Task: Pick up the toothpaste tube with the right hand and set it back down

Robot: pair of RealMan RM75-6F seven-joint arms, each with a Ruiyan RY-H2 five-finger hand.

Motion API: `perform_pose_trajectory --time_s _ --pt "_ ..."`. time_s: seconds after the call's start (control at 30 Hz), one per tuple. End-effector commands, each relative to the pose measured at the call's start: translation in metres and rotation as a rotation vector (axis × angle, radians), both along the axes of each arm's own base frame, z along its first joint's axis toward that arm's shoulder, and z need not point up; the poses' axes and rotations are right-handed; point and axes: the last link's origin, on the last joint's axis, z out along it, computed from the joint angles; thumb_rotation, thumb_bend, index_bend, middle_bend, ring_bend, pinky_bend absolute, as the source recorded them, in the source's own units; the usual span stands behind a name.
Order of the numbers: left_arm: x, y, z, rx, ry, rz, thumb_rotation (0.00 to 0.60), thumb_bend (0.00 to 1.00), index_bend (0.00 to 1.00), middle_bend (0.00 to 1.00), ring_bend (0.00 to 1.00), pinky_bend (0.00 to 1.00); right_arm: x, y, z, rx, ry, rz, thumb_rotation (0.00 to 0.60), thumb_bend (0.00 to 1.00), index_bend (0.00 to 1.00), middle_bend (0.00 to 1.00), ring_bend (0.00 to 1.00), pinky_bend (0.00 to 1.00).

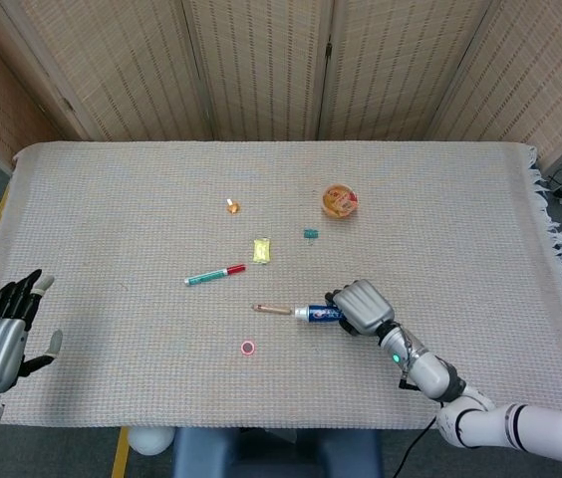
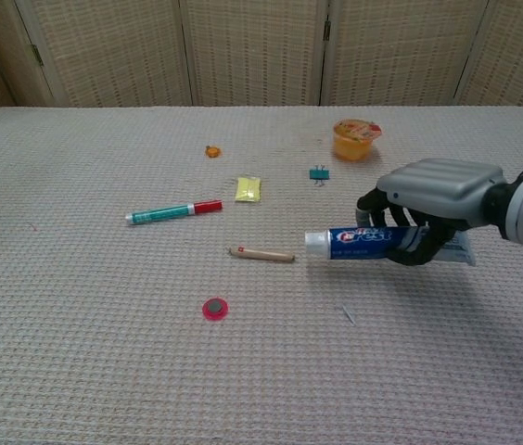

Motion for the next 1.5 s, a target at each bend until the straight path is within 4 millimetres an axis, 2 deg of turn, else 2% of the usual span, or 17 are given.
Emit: perform_pose_trajectory --time_s 0.03,0.33,0.47,0.63,1.03,1.5 --pt "0.016 0.010 -0.002 -0.003 -0.037 -0.063 0.600 0.50 0.00 0.00 0.01 0.00 0.038 -0.010 0.017 0.080 -0.066 0.004 0.600 0.58 0.69 0.62 0.69 0.54" --pt "0.044 0.022 -0.019 -0.037 -0.101 -0.160 0.600 0.49 0.00 0.00 0.01 0.00 0.107 -0.021 0.036 0.278 -0.242 -0.087 0.600 0.61 0.71 0.63 0.69 0.57" --pt "0.053 0.024 -0.028 -0.059 -0.109 -0.182 0.600 0.45 0.00 0.00 0.01 0.00 0.126 -0.029 0.034 0.338 -0.282 -0.122 0.600 0.62 0.71 0.63 0.70 0.57" --pt "0.066 0.028 -0.037 -0.075 -0.126 -0.204 0.600 0.42 0.00 0.00 0.01 0.00 0.151 -0.035 0.022 0.402 -0.325 -0.154 0.600 0.63 0.71 0.63 0.69 0.57" --pt "0.092 0.036 -0.058 -0.116 -0.170 -0.228 0.600 0.42 0.00 0.00 0.00 0.00 0.186 -0.040 -0.008 0.455 -0.401 -0.185 0.600 0.63 0.71 0.63 0.69 0.57" --pt "0.108 0.041 -0.078 -0.150 -0.176 -0.231 0.600 0.42 0.00 0.00 0.00 0.00 0.207 -0.041 -0.025 0.454 -0.451 -0.208 0.600 0.63 0.71 0.63 0.69 0.57"
